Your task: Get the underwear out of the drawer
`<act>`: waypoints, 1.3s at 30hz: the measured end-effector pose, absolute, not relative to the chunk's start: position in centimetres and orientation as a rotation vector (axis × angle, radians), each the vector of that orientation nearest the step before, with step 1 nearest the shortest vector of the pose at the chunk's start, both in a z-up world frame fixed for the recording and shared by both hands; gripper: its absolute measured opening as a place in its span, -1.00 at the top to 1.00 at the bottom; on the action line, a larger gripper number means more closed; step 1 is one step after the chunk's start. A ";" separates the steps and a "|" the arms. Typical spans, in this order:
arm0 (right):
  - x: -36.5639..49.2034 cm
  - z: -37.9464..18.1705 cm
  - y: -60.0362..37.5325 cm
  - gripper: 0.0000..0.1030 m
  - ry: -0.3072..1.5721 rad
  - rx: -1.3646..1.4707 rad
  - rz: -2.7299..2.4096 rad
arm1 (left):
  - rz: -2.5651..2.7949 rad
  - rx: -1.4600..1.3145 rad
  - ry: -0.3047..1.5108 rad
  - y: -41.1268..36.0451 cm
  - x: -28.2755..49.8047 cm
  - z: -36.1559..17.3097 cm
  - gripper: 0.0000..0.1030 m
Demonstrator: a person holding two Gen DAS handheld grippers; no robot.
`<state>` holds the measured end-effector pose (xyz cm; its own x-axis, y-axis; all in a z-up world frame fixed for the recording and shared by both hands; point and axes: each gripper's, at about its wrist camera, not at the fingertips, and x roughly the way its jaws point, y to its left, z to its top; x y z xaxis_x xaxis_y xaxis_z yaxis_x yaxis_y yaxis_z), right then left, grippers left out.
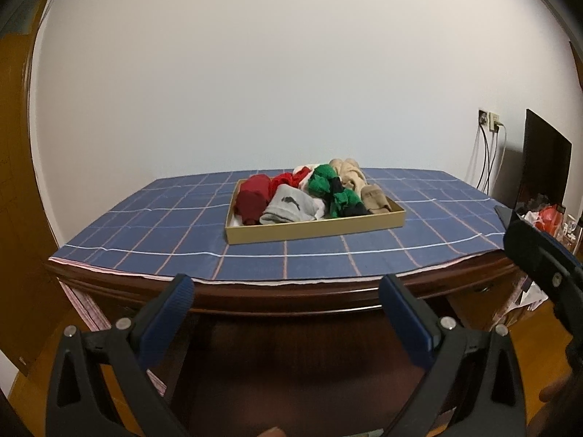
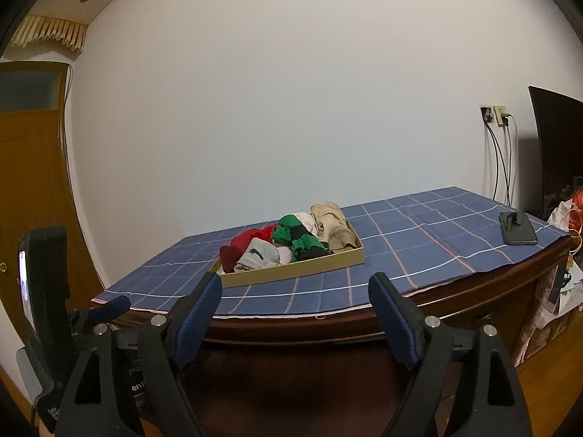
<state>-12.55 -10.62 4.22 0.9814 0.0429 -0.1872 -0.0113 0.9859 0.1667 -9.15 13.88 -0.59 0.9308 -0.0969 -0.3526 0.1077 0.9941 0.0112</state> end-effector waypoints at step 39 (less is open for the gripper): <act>-19.3 5.3 -9.0 -0.82 0.020 0.091 -0.011 | -0.069 0.057 0.257 14.1 -15.6 0.2 -0.99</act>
